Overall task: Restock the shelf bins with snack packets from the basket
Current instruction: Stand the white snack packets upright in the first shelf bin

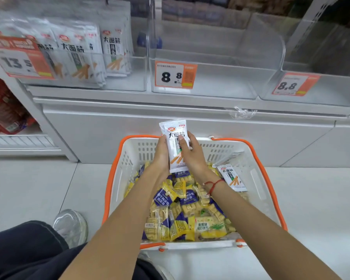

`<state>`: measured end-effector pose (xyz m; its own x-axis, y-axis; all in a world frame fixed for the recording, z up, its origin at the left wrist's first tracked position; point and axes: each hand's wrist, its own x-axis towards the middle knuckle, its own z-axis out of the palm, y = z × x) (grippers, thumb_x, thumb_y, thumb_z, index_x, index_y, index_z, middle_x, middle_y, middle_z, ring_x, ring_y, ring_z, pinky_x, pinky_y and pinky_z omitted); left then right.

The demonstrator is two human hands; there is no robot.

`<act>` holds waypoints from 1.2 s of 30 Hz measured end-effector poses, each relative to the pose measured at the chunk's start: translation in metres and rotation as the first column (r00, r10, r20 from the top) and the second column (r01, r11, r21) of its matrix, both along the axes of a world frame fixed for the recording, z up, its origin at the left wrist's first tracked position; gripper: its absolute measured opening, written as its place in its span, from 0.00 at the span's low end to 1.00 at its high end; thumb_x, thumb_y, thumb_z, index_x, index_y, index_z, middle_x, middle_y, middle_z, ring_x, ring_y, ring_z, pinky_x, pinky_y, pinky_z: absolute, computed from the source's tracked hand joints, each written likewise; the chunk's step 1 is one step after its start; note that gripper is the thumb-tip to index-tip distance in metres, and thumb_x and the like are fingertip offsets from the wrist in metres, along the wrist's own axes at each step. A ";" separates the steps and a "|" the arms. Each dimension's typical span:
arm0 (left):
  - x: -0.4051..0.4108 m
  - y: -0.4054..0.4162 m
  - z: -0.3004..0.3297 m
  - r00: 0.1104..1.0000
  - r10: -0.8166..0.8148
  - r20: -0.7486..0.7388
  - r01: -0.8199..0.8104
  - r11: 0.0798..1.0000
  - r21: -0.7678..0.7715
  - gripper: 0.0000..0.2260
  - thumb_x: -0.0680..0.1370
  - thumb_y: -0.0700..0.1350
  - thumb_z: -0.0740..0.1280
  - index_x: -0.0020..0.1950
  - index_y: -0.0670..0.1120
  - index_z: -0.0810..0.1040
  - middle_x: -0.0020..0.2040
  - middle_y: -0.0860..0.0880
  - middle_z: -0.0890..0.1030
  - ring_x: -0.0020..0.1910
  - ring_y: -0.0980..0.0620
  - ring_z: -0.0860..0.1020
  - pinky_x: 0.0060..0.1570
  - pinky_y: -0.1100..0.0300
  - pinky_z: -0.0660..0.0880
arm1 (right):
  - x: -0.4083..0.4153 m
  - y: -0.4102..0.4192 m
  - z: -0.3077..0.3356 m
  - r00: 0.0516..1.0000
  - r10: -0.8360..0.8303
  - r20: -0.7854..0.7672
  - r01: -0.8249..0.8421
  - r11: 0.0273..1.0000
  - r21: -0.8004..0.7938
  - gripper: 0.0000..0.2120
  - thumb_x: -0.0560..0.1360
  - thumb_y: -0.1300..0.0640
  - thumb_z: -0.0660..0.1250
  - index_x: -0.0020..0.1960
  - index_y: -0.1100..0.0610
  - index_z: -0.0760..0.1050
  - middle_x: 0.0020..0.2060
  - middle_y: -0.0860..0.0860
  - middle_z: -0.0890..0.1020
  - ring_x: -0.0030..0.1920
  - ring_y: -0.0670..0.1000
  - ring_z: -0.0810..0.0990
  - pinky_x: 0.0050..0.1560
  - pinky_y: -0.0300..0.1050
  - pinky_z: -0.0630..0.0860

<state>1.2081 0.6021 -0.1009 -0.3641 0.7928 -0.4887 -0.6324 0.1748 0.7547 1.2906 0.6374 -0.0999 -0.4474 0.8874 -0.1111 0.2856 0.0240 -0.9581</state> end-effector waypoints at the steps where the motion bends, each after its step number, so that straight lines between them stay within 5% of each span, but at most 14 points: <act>1: -0.003 0.000 0.008 1.000 -0.002 -0.012 0.002 0.999 0.042 0.23 0.83 0.54 0.48 0.63 0.44 0.76 0.50 0.43 0.83 0.44 0.48 0.81 0.41 0.57 0.78 | -0.005 -0.003 0.008 1.000 0.016 0.008 -0.016 0.999 0.045 0.21 0.81 0.45 0.55 0.72 0.49 0.65 0.62 0.47 0.75 0.54 0.45 0.74 0.50 0.33 0.74; 4: -0.010 -0.002 0.039 0.999 0.006 -0.045 -0.001 0.993 0.115 0.16 0.82 0.52 0.52 0.54 0.47 0.78 0.44 0.45 0.82 0.40 0.49 0.80 0.40 0.58 0.75 | -0.021 -0.001 0.028 0.997 0.043 0.071 -0.054 0.986 0.155 0.24 0.79 0.37 0.48 0.71 0.44 0.64 0.59 0.51 0.75 0.60 0.52 0.73 0.61 0.53 0.73; 6: -0.017 -0.005 0.055 0.992 0.009 -0.122 0.004 0.994 0.109 0.13 0.82 0.48 0.54 0.53 0.46 0.78 0.43 0.45 0.81 0.40 0.49 0.79 0.41 0.56 0.74 | -0.030 0.004 0.046 0.990 0.046 0.130 -0.070 0.981 0.181 0.21 0.79 0.43 0.47 0.70 0.45 0.65 0.55 0.52 0.72 0.60 0.55 0.70 0.62 0.58 0.69; 9: -0.035 -0.009 0.074 0.973 0.037 -0.230 -0.014 0.995 0.101 0.14 0.82 0.47 0.53 0.53 0.48 0.78 0.46 0.45 0.81 0.47 0.47 0.79 0.55 0.52 0.73 | -0.038 0.008 0.072 0.965 0.132 0.228 -0.183 0.958 0.222 0.20 0.79 0.50 0.46 0.70 0.45 0.63 0.53 0.52 0.69 0.59 0.53 0.66 0.62 0.54 0.67; 13: -0.065 -0.017 0.104 0.944 0.078 -0.320 -0.048 0.994 0.099 0.14 0.75 0.50 0.55 0.48 0.47 0.79 0.45 0.45 0.83 0.46 0.45 0.78 0.61 0.48 0.70 | -0.062 0.007 0.102 0.924 0.299 0.238 -0.355 0.902 0.246 0.24 0.75 0.49 0.49 0.72 0.39 0.57 0.61 0.50 0.72 0.59 0.51 0.72 0.61 0.54 0.71; 15: -0.082 -0.021 0.116 0.925 0.093 -0.369 -0.052 0.991 0.120 0.13 0.72 0.48 0.56 0.47 0.46 0.78 0.47 0.43 0.82 0.47 0.45 0.77 0.59 0.47 0.71 | -0.075 0.004 0.123 0.916 0.332 0.228 -0.390 0.872 0.296 0.24 0.76 0.52 0.52 0.71 0.43 0.59 0.63 0.49 0.73 0.61 0.52 0.73 0.62 0.56 0.71; 19: -0.123 -0.026 0.147 0.810 0.010 -0.586 0.036 0.997 0.066 0.09 0.78 0.41 0.55 0.43 0.49 0.74 0.35 0.51 0.80 0.34 0.54 0.76 0.42 0.60 0.73 | -0.106 0.010 0.166 0.935 0.338 0.106 -0.355 0.898 0.260 0.20 0.78 0.62 0.58 0.69 0.53 0.67 0.58 0.51 0.77 0.55 0.53 0.78 0.56 0.49 0.75; 23: -0.166 -0.019 0.181 0.665 -0.071 -0.744 0.081 0.996 -0.023 0.07 0.79 0.45 0.61 0.43 0.49 0.76 0.40 0.52 0.79 0.39 0.54 0.77 0.40 0.65 0.73 | -0.145 0.030 0.196 0.957 0.270 0.103 -0.278 0.958 0.067 0.10 0.78 0.60 0.60 0.57 0.61 0.74 0.49 0.56 0.79 0.41 0.52 0.77 0.39 0.41 0.71; 26: -0.187 -0.012 0.208 0.538 -0.109 -0.836 0.088 0.993 -0.073 0.06 0.78 0.45 0.66 0.54 0.46 0.78 0.52 0.51 0.79 0.48 0.55 0.77 0.42 0.67 0.71 | -0.166 0.046 0.212 0.950 0.226 0.216 -0.262 0.953 0.154 0.07 0.78 0.60 0.60 0.52 0.62 0.73 0.42 0.56 0.76 0.33 0.50 0.71 0.33 0.41 0.66; 29: -0.209 -0.005 0.218 0.404 -0.039 -0.914 0.078 0.997 -0.008 0.19 0.74 0.42 0.72 0.63 0.46 0.73 0.55 0.53 0.78 0.54 0.57 0.75 0.46 0.67 0.69 | -0.175 0.061 0.209 0.939 0.243 0.242 -0.318 0.882 0.347 0.15 0.78 0.60 0.58 0.64 0.60 0.69 0.58 0.58 0.74 0.52 0.56 0.76 0.51 0.50 0.75; 31: -0.217 -0.001 0.218 0.316 0.040 -0.948 0.052 0.997 0.059 0.22 0.71 0.44 0.75 0.63 0.46 0.72 0.54 0.55 0.77 0.53 0.59 0.75 0.48 0.66 0.71 | -0.177 0.066 0.203 0.939 0.229 0.255 -0.327 0.822 0.466 0.15 0.80 0.58 0.57 0.66 0.58 0.67 0.62 0.57 0.69 0.60 0.57 0.72 0.62 0.53 0.70; 36: -0.226 0.011 0.216 0.240 0.260 -0.936 0.022 0.962 0.273 0.21 0.68 0.42 0.77 0.57 0.47 0.73 0.48 0.60 0.77 0.49 0.63 0.76 0.52 0.72 0.72 | -0.190 0.074 0.199 0.983 0.182 0.014 -0.155 0.794 0.588 0.17 0.79 0.63 0.58 0.67 0.56 0.64 0.61 0.55 0.68 0.62 0.56 0.70 0.64 0.54 0.70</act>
